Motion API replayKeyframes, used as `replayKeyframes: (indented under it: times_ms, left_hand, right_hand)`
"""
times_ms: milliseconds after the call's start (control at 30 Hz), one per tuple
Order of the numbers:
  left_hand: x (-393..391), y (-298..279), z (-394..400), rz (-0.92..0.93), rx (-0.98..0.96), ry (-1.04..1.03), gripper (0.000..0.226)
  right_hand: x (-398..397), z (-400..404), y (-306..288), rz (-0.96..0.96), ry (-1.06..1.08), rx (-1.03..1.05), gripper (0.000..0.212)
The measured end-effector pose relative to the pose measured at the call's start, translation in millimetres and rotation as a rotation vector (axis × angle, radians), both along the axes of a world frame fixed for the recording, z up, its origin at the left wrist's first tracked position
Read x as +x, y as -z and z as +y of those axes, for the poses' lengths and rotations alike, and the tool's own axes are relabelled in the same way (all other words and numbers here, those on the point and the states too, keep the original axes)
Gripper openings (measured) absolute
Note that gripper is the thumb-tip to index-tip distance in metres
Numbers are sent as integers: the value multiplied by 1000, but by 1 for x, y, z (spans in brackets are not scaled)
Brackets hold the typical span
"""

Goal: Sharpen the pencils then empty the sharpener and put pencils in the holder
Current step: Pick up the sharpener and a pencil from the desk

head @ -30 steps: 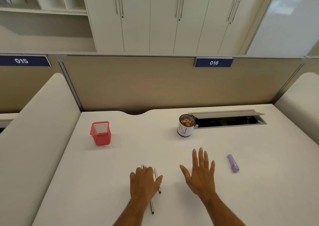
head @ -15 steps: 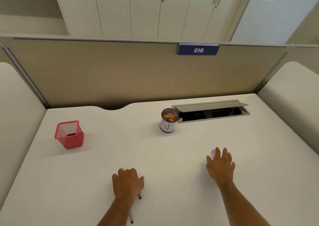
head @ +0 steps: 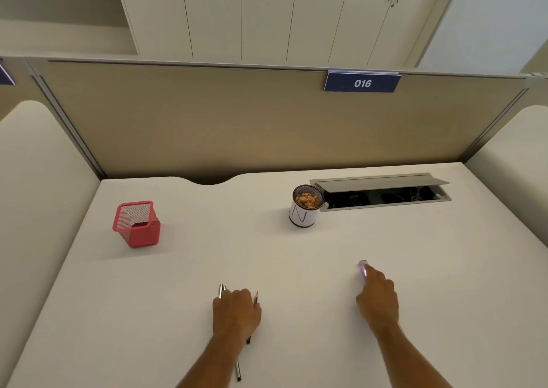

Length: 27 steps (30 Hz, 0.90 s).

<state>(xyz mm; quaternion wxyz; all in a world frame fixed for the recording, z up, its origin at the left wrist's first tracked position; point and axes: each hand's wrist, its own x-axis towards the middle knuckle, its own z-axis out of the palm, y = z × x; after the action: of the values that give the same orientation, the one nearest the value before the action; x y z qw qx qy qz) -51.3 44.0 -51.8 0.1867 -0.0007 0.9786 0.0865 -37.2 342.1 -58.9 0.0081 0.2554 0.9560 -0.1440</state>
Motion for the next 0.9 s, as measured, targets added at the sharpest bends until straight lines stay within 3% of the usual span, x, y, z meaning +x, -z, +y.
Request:
replayKeyframes:
  times_ms: [200,367,533,633,900]
  left_hand:
    - [7,-2,-4,81,30,33,29]
    - [7,-6,-10,139,194,-51,20]
    - [12,-16,-20,243,721,-248,6]
    - [16,-25,-28,271,857,-317,18]
    - [34,-45,-55,-18,1212,-344,15]
  right_hand:
    - [-3,-60,-8,276,-44,-302,31]
    - [-4,-108,-12,379,-148,-480,19]
    - [-5,-135,-35,290,-175,-737,20]
    - [-7,-145,-48,208,-241,-811,19]
    - [-4,-184,-67,88,-430,-1105,18]
